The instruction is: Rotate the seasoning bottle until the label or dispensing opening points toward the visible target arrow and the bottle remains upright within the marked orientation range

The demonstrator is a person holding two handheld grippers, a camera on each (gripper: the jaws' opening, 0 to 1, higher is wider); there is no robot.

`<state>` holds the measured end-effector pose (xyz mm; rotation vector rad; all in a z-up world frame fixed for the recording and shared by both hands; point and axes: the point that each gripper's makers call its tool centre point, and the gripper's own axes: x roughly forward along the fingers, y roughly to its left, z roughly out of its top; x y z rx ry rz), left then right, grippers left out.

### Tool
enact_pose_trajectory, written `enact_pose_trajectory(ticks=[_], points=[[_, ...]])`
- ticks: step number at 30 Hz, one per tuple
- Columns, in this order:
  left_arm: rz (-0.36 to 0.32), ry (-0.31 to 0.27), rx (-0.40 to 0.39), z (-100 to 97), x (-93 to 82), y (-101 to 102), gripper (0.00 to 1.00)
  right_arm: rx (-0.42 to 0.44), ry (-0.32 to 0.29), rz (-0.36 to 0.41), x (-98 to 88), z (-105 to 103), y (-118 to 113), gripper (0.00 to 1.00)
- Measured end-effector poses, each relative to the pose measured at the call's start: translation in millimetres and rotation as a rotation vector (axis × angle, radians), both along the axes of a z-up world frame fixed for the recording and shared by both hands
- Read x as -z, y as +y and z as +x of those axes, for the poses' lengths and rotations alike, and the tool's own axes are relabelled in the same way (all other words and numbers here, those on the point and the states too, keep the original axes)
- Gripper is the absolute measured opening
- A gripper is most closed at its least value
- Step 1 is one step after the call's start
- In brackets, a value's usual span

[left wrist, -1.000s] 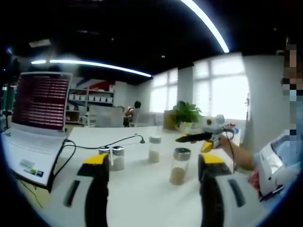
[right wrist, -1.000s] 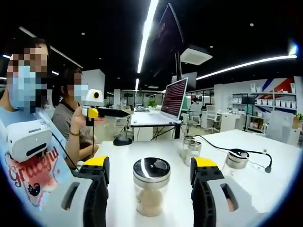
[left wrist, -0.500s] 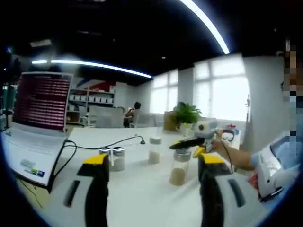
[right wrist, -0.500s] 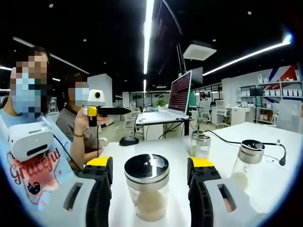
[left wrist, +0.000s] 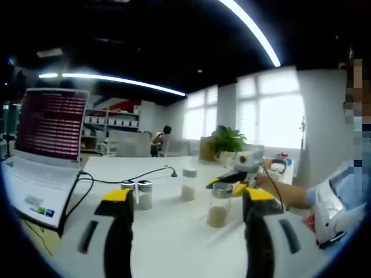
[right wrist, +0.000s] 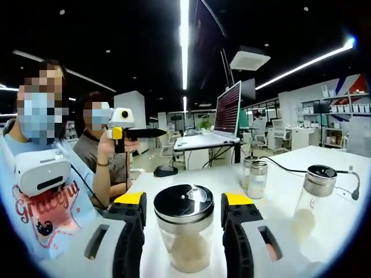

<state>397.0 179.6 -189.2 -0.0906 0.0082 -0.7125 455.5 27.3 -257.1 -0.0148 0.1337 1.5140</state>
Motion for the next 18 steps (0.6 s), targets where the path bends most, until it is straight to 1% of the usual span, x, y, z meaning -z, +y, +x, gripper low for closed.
enact_pose_trajectory(ticks=[3, 4, 6, 18], points=[[0.000, 0.000, 0.001, 0.1, 0.1, -0.6, 0.81, -0.005, 0.002, -0.002, 0.8, -0.3, 2.4, 0.48], [0.000, 0.000, 0.002, 0.0, 0.2, -0.8, 0.81, -0.004, 0.003, -0.003, 1.0, 0.5, 2.5, 0.44], [-0.001, -0.001, 0.003, -0.1, -0.1, -0.8, 0.81, 0.001, 0.004, -0.003, 1.5, 1.9, 2.7, 0.42], [-0.002, -0.002, 0.002, 0.0, -0.6, -0.2, 0.81, 0.005, 0.005, 0.016, 1.3, 2.2, 1.8, 0.41]])
